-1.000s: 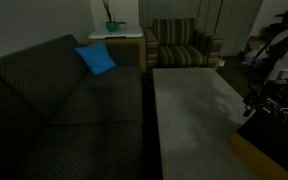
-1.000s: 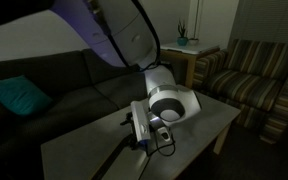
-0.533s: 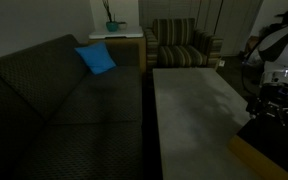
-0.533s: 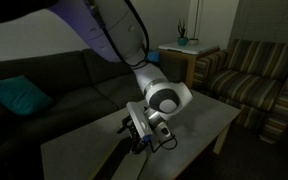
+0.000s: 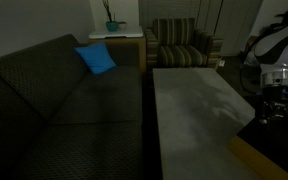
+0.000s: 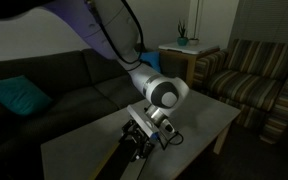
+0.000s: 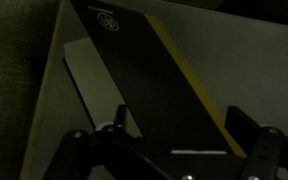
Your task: Close the book
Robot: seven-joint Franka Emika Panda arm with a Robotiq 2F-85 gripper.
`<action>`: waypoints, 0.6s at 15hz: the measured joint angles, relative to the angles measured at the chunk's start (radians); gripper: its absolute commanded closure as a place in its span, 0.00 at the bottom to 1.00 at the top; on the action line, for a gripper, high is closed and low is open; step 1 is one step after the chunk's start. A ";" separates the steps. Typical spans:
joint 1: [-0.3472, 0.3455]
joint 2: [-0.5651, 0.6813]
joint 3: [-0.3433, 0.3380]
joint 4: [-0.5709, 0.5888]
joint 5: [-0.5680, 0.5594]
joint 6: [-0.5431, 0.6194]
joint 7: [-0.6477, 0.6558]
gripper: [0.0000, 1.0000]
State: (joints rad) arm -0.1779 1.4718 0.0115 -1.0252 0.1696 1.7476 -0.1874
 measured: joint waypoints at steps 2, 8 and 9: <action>-0.012 0.000 0.013 0.008 0.000 -0.028 -0.047 0.00; -0.085 0.000 0.069 0.014 0.027 -0.139 -0.175 0.00; -0.095 0.000 0.074 0.014 0.036 -0.156 -0.188 0.00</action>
State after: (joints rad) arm -0.2726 1.4720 0.0860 -1.0114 0.2056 1.5912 -0.3757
